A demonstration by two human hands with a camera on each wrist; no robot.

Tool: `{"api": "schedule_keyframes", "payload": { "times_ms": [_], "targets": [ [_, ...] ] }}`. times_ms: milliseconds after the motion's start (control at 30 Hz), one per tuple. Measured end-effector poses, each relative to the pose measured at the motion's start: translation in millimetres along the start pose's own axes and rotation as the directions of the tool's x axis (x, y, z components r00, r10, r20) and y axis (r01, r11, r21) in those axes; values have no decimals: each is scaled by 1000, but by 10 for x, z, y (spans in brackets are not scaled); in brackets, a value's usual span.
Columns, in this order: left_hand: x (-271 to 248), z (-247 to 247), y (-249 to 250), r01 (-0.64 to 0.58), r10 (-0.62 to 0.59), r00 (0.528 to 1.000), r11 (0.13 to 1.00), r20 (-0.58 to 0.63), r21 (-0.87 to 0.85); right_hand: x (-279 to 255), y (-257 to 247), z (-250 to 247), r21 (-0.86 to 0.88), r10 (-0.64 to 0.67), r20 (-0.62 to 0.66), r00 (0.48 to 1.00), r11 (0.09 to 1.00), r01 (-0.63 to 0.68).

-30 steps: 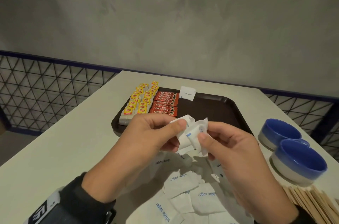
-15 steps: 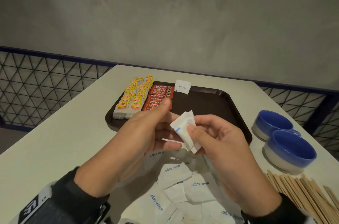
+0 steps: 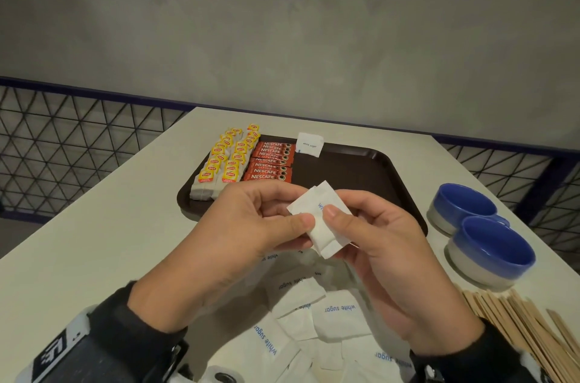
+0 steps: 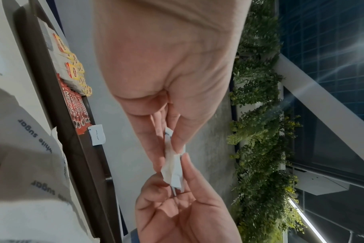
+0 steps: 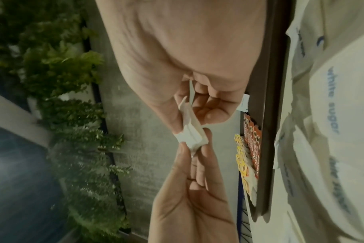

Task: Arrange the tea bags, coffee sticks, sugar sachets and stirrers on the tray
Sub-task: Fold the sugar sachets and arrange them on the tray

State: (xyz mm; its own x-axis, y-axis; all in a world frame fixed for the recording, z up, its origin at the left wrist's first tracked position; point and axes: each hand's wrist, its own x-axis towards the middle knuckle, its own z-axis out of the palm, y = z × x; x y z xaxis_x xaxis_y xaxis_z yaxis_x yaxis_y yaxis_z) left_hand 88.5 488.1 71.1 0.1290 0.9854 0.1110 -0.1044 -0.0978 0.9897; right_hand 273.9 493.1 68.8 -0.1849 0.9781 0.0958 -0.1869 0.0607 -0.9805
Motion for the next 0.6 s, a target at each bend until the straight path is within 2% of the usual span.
{"api": "schedule_keyframes", "payload": {
  "times_ms": [133,233,333,467,600],
  "targets": [
    [-15,5,22,6,-7,1000,999,24,41,10,4,-9,-126,19,36,999,992,-14],
    [-34,-2,43,4,-5,999,999,46,36,1,8,3,-157,4,25,1000,988,0],
    [-45,8,67,4,-7,998,999,70,41,-23,4,-5,-209,-69,46,997,975,77],
    [-31,-18,72,0,1,1000,999,-15,54,-40,-30,4,-213,-61,144,988,973,91],
    [-30,-16,74,-5,6,1000,999,-16,51,-40,-3,21,-221,-86,140,986,968,116]
  ]
}}
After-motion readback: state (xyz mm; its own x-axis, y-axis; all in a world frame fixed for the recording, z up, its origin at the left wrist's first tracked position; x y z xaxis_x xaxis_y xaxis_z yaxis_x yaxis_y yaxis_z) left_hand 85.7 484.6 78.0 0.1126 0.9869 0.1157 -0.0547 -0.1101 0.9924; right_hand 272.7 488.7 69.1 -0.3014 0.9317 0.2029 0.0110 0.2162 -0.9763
